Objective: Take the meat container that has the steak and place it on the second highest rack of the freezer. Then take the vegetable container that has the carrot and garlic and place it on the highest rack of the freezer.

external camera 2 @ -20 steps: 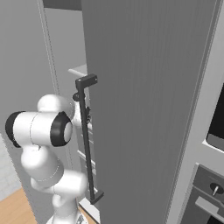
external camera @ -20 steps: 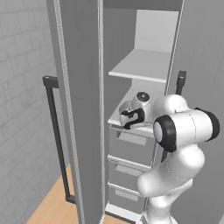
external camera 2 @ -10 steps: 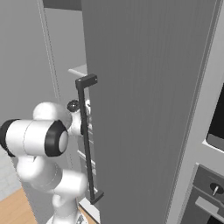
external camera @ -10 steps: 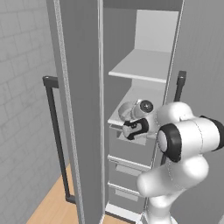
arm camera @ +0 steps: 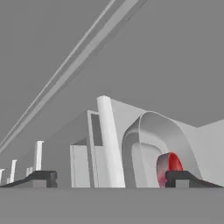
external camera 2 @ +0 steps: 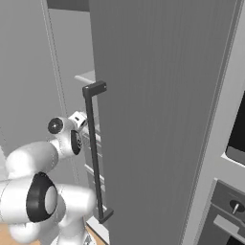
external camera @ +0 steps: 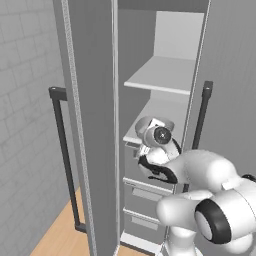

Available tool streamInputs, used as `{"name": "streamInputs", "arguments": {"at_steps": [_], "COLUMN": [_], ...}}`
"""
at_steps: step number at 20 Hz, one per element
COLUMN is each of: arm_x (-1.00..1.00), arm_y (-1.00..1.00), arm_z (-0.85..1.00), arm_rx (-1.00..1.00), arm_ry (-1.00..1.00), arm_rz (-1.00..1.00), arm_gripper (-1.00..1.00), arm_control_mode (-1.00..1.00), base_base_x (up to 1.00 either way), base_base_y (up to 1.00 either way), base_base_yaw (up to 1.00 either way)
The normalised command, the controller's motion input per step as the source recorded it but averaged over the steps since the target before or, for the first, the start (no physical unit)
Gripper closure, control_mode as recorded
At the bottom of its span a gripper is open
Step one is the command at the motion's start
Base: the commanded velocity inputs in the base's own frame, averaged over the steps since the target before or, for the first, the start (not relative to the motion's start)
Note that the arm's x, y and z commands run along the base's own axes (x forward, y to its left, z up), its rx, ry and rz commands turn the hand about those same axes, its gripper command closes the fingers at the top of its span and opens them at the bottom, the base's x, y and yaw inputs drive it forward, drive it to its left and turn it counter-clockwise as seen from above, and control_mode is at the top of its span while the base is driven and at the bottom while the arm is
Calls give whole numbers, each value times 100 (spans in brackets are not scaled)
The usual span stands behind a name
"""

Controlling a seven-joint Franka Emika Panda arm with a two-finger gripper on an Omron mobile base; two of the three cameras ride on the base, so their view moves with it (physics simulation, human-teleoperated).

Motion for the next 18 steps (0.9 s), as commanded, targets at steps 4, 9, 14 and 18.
{"name": "streamInputs", "arguments": {"at_steps": [4,9,14,18], "arm_x": [-100,-100,-99,-50], "arm_y": [0,0,8,31], "arm_z": [67,68,53,11], "arm_rx": [0,0,0,-2], "arm_ry": [-5,0,4,8], "arm_rz": [0,0,0,0], "arm_gripper": [-100,-100,-100,-100], "arm_control_mode": [-100,-100,-100,-100], "base_base_x": [0,0,0,0], "base_base_y": [0,0,0,0], "base_base_yaw": [0,0,0,0]}}
